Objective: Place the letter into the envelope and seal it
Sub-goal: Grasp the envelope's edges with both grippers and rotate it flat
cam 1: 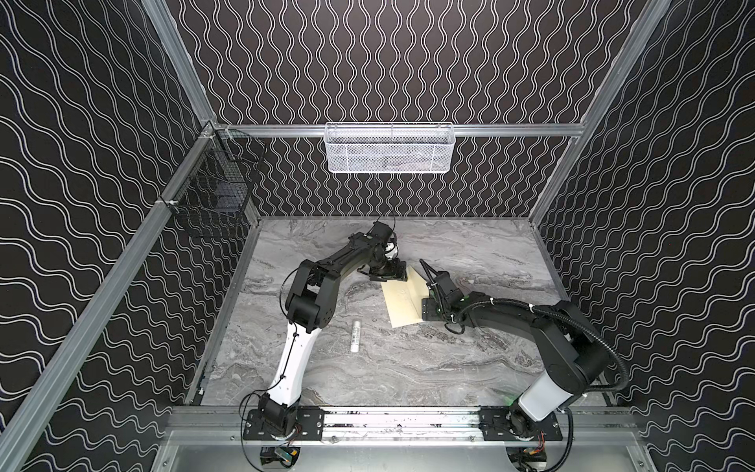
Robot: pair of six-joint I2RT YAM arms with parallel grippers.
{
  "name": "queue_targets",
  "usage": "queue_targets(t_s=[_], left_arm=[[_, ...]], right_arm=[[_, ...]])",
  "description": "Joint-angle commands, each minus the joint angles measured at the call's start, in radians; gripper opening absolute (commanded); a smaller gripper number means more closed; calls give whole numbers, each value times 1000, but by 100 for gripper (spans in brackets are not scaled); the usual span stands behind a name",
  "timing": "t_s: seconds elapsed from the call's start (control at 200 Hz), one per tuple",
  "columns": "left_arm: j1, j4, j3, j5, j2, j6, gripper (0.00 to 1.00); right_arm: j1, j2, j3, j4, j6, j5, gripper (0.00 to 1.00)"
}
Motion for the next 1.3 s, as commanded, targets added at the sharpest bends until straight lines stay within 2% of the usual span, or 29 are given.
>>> queue_targets(t_s=[0.0, 0.235, 0.41, 0.611, 0.946, 1.096, 1.296], left_arm=[[2, 39, -35, 26, -19, -2, 84], [2, 93, -164, 52, -69, -36, 82], [-3, 169, -336, 67, -174, -77, 81], [-48, 253, -507, 70, -262, -124, 81], [-99, 330, -662, 72, -353, -153, 81], [-114, 354, -686, 78, -395, -176, 81], [-91, 313, -660, -22, -479, -155, 86]], right_arm=[[-10, 10, 14, -10, -6, 16, 84], [-42, 8, 22, -3, -10, 6, 83], [-73, -7, 1, 17, -9, -15, 82], [-112, -7, -2, 31, -19, -39, 82], [-128, 20, 79, 2, -40, -82, 81], [-129, -82, 81, -58, -7, -146, 81], [-134, -306, -132, -54, 123, -309, 78]])
